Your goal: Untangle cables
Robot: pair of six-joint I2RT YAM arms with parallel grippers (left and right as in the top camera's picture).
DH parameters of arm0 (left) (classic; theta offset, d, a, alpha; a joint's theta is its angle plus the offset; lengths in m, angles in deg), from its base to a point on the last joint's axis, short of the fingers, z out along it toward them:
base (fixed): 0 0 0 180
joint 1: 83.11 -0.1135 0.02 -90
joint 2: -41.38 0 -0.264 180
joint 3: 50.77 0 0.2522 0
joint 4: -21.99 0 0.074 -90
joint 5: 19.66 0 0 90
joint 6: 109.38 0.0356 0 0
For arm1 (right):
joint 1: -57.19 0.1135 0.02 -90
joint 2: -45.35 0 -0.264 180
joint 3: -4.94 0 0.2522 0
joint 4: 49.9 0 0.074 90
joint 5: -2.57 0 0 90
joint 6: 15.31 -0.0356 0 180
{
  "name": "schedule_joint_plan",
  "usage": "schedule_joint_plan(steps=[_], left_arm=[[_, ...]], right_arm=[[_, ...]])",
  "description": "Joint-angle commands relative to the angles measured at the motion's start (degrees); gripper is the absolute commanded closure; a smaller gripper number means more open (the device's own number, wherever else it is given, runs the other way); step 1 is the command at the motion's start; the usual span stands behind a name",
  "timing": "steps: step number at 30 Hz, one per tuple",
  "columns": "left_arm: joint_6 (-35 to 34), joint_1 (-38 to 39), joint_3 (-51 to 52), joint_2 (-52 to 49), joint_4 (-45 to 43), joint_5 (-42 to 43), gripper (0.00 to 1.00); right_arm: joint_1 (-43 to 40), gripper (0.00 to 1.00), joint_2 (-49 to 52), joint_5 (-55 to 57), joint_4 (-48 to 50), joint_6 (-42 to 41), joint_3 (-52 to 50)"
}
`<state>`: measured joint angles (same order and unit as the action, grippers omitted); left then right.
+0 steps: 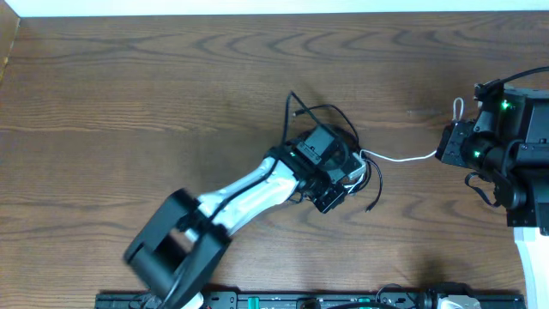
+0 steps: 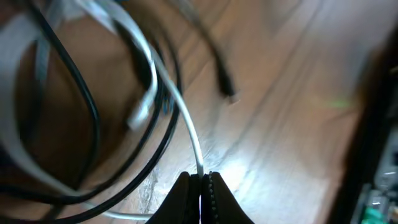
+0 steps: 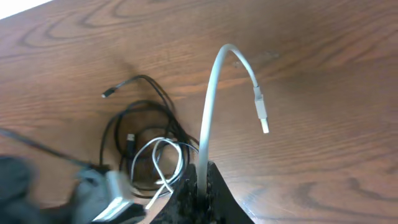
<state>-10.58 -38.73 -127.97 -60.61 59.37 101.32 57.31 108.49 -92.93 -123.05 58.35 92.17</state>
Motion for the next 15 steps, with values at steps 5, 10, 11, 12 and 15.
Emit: schedule_joint_plan(steps=[5, 10, 11, 12, 15], left_arm=[[-2.7, -3.6, 0.1, 15.2, 0.2, -0.6, 0.93], [-3.3, -6.0, 0.1, 21.3, 1.6, -0.6, 0.92], [-3.3, -6.2, 0.1, 22.1, 2.1, -0.6, 0.92], [-3.3, -6.4, 0.1, 22.7, 2.5, -0.6, 0.92], [-3.3, -6.9, 0.1, 23.4, 3.6, -0.6, 0.92]], right_arm=[[-0.5, 0.92, 3.1, 2.1, -0.8, 0.1, 1.4], [-0.5, 0.78, 5.9, 2.1, -2.6, 0.1, 1.4], [-0.4, 0.76, 6.2, 2.0, -2.9, 0.1, 1.4], [-0.4, 0.66, 6.4, 1.8, -3.4, 0.1, 1.4], [-0.4, 0.46, 6.9, 0.4, -4.5, 0.3, 1.4]])
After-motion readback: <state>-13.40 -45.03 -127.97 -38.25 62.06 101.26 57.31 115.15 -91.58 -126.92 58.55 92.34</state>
